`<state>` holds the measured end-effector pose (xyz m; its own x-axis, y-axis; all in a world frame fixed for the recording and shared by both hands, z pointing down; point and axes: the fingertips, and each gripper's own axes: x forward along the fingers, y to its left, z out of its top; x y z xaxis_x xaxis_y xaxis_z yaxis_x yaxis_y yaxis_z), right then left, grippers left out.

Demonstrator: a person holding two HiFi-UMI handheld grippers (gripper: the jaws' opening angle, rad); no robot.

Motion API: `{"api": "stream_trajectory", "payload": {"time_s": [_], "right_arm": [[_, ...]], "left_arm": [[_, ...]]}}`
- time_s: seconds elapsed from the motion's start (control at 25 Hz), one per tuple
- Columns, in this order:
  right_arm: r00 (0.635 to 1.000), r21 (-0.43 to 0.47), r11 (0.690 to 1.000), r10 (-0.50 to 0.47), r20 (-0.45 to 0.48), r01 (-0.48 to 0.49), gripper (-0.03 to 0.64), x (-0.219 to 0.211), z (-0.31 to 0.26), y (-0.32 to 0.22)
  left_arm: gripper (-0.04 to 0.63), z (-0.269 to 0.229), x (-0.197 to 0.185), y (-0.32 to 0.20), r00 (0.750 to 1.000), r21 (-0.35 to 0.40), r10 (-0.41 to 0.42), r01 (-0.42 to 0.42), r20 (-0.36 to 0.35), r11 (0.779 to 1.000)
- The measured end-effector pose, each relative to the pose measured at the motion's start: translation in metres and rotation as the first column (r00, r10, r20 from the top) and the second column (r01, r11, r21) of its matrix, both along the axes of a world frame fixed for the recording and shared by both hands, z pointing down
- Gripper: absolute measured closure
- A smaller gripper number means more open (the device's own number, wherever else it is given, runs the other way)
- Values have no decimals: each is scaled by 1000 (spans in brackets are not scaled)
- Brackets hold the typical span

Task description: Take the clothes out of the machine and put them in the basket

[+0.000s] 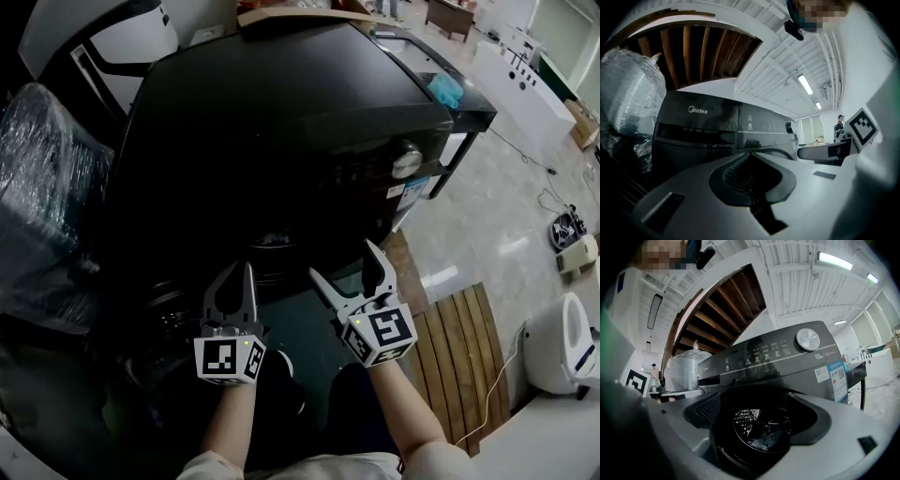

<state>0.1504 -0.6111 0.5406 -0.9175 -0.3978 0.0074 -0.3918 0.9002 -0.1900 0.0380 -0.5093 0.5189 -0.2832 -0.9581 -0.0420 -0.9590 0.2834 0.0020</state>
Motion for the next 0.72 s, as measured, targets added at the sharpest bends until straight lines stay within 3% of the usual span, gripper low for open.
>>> {"api": "stream_trajectory", "payload": {"time_s": [0.44,0.72], "right_arm": [[998,-11,998,-57,-3,57,178,0,79,2],[997,9,997,-70,-32,70,181,10,110,12]], "left_arm": [[574,64,9,-1,999,0,-52,52,13,999],[574,95,18,18,997,-48,-78,78,7,996]]}}
